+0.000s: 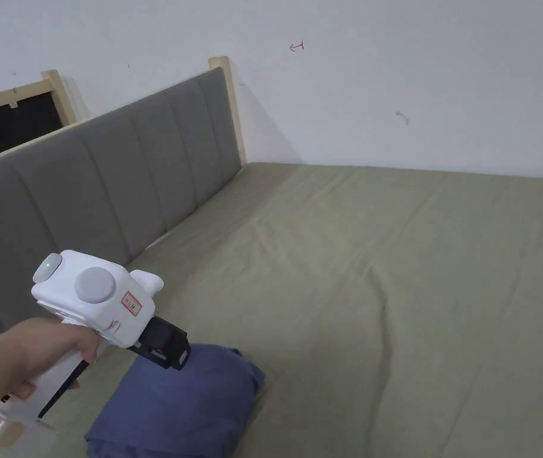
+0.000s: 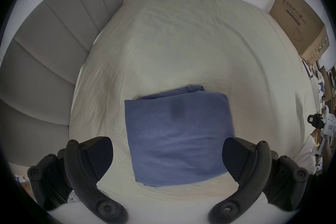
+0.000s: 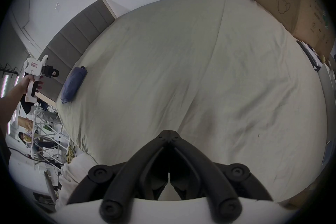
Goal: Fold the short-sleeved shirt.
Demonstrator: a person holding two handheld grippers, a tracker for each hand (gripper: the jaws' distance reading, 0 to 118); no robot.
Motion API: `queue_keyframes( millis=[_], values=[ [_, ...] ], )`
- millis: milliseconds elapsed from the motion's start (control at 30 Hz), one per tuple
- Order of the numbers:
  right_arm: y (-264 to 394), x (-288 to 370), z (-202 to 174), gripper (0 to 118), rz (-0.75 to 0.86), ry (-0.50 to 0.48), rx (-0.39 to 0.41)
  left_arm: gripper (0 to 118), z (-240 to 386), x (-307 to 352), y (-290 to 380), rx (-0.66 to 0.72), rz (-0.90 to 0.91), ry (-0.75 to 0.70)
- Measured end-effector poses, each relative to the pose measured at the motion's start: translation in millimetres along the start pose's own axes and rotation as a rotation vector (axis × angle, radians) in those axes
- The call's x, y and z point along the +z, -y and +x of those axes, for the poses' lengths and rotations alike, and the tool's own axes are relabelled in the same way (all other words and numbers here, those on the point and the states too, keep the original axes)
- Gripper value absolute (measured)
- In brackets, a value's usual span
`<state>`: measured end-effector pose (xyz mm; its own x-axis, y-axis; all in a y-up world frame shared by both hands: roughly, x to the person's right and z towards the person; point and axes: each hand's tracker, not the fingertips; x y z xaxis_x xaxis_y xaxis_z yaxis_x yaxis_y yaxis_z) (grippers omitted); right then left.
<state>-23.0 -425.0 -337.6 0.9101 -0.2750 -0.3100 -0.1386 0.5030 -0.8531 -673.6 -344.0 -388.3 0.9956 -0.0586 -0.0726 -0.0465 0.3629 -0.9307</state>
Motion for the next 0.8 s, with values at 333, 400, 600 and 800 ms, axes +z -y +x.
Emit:
queue_keyframes(
  millis=[333, 400, 600, 800],
  values=[
    [2.2, 62.2, 9.3, 0, 0.131, -0.022, -0.012, 1, 149.7, 39.2, 88.5, 0.103, 0.379, 0.136],
    [3.9, 77.3, 11.9, 0, 0.163, -0.010, -0.011, 0, 193.3, 52.6, 105.6, 0.073, 0.454, 0.203],
    [15.3, 131.6, 21.5, 0, 0.302, 0.002, -0.045, 0, 309.2, 117.3, 150.1, 0.101, 0.836, 0.344],
    [26.1, 212.5, 18.9, 0, 0.656, 0.047, 0.022, 0, 362.4, 171.9, 157.3, 0.090, 1.051, 0.266]
  ],
)
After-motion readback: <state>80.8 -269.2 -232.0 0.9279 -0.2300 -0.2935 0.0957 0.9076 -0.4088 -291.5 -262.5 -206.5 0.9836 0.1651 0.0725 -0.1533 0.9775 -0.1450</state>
